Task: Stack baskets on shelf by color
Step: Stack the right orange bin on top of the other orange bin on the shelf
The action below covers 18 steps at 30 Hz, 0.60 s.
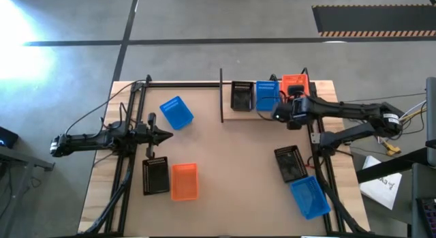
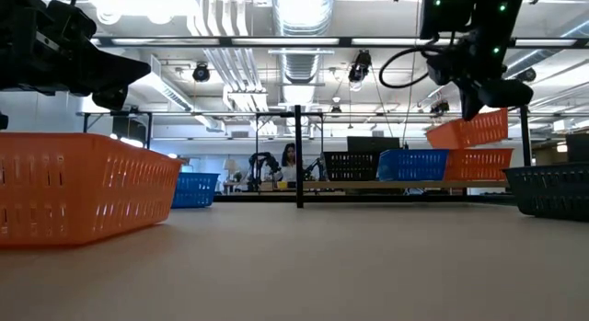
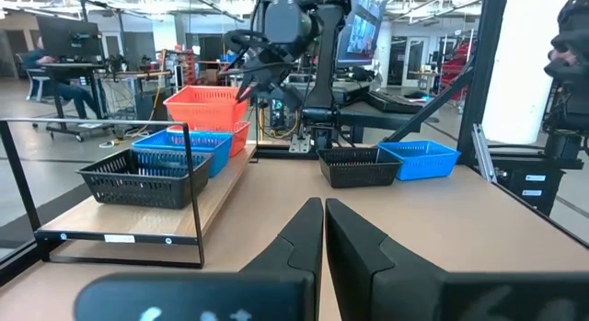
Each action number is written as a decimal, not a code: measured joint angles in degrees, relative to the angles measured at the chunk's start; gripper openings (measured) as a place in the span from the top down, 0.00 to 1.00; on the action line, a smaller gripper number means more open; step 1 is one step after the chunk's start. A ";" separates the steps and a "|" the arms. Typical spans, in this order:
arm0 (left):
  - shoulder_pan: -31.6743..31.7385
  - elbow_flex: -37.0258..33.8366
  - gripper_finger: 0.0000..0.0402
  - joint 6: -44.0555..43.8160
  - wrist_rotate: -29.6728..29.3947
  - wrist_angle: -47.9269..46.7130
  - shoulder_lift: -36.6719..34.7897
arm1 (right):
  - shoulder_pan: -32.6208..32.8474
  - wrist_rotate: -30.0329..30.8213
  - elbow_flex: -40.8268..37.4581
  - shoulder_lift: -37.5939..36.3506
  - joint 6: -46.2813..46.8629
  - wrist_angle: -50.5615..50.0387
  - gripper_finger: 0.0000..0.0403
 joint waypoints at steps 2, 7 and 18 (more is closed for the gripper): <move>-0.01 0.00 1.00 0.00 -0.02 0.00 0.04 | -0.71 -2.64 -0.80 0.06 -0.76 2.06 0.98; 0.01 0.00 1.00 0.00 -0.02 0.01 -0.05 | -0.76 -4.27 -1.19 0.52 -0.94 3.86 0.98; 0.02 0.00 1.00 0.00 0.00 0.00 -0.06 | -1.61 -4.55 -2.74 0.37 0.06 4.78 0.98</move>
